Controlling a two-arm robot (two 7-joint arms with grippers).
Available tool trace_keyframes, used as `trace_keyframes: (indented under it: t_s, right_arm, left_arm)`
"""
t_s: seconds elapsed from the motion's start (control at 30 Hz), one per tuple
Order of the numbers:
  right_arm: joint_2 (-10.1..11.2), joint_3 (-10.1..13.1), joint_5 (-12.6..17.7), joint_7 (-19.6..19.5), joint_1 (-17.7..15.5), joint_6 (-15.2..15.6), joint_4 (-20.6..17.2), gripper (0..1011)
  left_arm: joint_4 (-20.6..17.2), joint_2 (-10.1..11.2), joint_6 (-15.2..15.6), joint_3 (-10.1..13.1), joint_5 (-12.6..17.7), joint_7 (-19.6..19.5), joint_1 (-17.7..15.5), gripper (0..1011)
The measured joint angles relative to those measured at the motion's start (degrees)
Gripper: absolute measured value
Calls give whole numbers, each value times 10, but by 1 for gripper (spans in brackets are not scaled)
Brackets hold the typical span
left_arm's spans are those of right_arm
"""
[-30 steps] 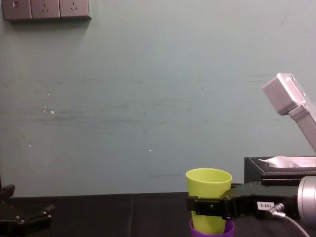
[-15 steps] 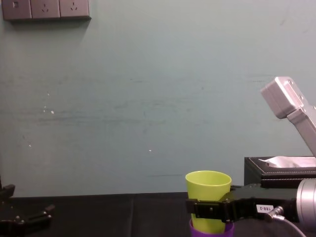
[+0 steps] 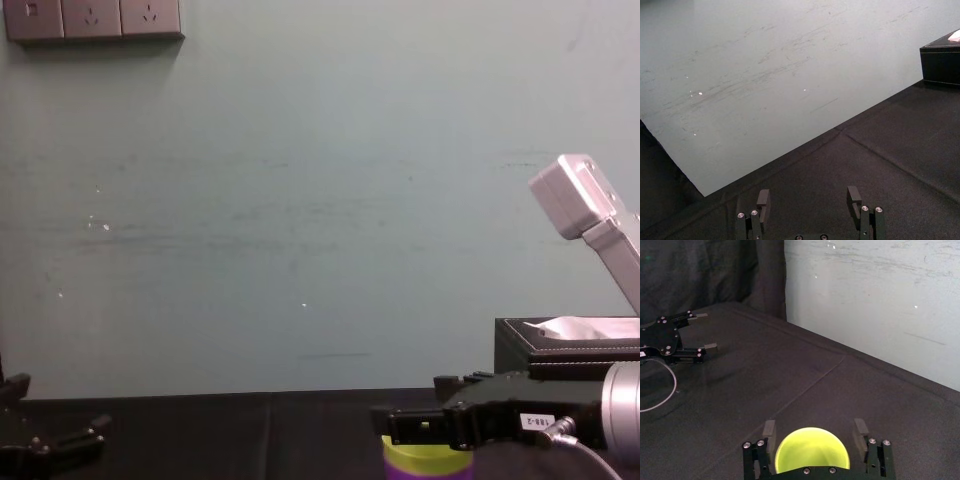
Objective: Stack the three plastic cups sequentially using one hand.
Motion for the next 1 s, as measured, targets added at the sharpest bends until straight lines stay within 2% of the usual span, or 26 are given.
trace_keyframes:
  t_s: [0.03,0.1,0.3,0.53,0.83,0.87,0.93,1.0]
  right_arm:
    - [0,0,0,0,0,0,0,983]
    - [0,0,0,0,0,0,0,1004]
    - [0,0,0,0,0,0,-1,1004]
    - [10,19,6,-3,-12,-14,-34,1004]
    - [40,41,20,-2,-44,-14,-71,1004]
    - [49,45,23,0,-55,-14,-83,1004]
    - [54,47,24,1,-62,-14,-89,1004]
    - [73,58,33,4,-89,-16,-112,1004]
  left_arm:
    - [0,0,0,0,0,0,0,1000]
    - [0,0,0,0,0,0,0,1000]
    - [0,0,0,0,0,0,0,1000]
    - [0,0,0,0,0,0,0,1000]
    - [0,0,0,0,0,0,0,1000]
    - [0,0,0,0,0,0,0,1000]
    - [0,0,0,0,0,0,0,1000]
    - [0,0,0,0,0,0,0,1000]
